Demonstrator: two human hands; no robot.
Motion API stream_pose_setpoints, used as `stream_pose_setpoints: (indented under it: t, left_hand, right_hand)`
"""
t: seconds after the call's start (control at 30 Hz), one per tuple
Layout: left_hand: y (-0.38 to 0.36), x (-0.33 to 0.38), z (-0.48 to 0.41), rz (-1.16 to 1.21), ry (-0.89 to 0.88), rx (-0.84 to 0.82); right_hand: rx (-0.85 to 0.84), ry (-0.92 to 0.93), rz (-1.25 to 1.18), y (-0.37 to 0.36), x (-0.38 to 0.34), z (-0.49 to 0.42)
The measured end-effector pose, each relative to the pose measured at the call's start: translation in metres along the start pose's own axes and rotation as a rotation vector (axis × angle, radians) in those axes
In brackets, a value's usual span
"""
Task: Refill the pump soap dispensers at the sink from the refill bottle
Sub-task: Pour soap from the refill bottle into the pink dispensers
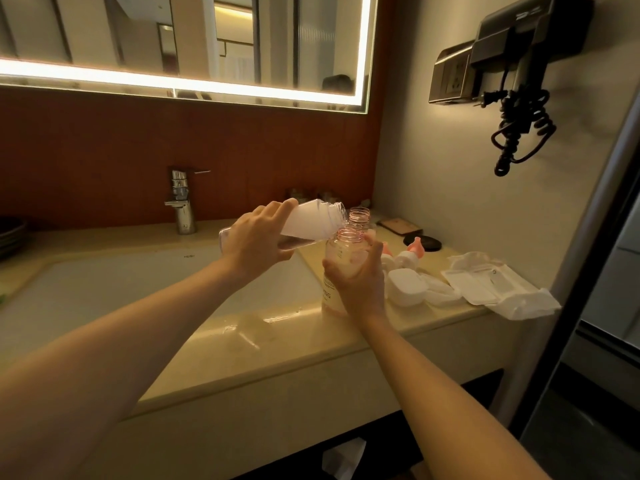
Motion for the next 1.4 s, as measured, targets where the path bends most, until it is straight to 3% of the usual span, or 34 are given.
stream_pose_setpoints:
  t: [1.4]
  left_hand:
    - [0.017,-0.001,-0.019,-0.16,-0.154,-0.017]
  right_hand:
    - [0.035,0.001,0.031,-0.004,0.007,-0.001]
Point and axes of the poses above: each hand's wrist, its own z-axis away from the middle knuckle, its own y-axis out of the back of the hand, x = y × z, the point moved 4 cm from there along -z, towards the middle knuckle, and after that the axes turned 1 degree about x, right-handed, at the moved point
